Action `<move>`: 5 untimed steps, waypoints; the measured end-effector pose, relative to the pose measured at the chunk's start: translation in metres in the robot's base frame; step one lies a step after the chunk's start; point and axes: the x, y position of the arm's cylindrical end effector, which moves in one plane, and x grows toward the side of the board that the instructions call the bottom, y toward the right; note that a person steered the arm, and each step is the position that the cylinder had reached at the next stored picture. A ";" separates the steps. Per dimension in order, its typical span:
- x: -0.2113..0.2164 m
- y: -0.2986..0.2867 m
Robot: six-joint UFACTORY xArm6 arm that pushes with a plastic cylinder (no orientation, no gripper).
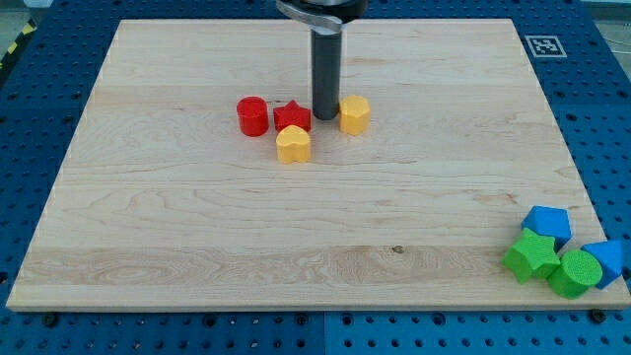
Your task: Place the yellow hexagon on the top of the blue triangle
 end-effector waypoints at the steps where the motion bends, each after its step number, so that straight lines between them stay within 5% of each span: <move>1: 0.001 0.022; 5: 0.050 0.152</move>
